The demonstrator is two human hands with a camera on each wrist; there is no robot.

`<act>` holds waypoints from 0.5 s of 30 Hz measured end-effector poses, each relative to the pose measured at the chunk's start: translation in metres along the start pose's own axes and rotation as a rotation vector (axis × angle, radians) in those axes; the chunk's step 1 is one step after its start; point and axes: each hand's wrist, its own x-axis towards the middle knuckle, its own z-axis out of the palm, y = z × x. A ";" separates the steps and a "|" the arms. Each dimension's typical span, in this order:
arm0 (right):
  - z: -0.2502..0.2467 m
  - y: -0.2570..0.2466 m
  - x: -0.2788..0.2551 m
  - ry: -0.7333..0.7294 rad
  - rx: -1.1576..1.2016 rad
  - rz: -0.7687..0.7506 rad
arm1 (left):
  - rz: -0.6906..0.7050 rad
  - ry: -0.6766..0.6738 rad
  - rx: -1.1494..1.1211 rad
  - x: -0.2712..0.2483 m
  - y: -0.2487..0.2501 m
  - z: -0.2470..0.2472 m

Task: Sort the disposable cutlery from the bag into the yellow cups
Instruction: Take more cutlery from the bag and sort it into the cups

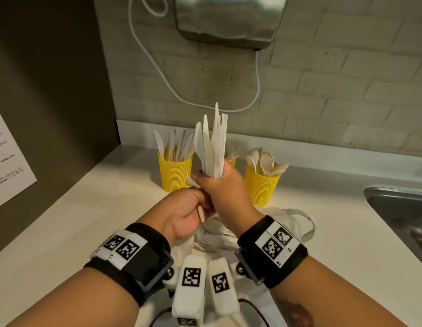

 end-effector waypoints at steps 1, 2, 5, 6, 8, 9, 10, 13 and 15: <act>0.000 0.001 0.000 0.000 0.003 0.008 | -0.002 -0.005 -0.018 -0.001 0.000 0.000; -0.001 0.001 0.001 0.008 0.008 0.017 | -0.007 -0.009 -0.051 -0.001 0.001 -0.003; -0.004 0.003 0.003 0.014 0.065 0.023 | -0.009 0.010 -0.116 -0.002 0.006 -0.009; -0.004 0.003 0.002 0.012 0.087 0.030 | -0.012 0.013 -0.131 -0.002 0.007 -0.010; -0.005 0.005 0.002 0.013 0.115 0.043 | -0.024 0.029 -0.162 -0.003 0.008 -0.008; -0.005 0.007 0.002 0.016 0.119 0.046 | -0.023 0.041 -0.167 -0.002 0.007 -0.005; -0.005 0.009 0.002 0.021 0.118 0.049 | -0.017 0.052 -0.162 -0.002 0.006 -0.003; -0.003 0.011 0.002 0.029 0.082 0.067 | -0.014 0.077 -0.102 -0.003 0.004 0.004; 0.000 0.008 0.006 0.021 0.029 0.068 | -0.001 0.094 -0.064 -0.005 0.006 0.003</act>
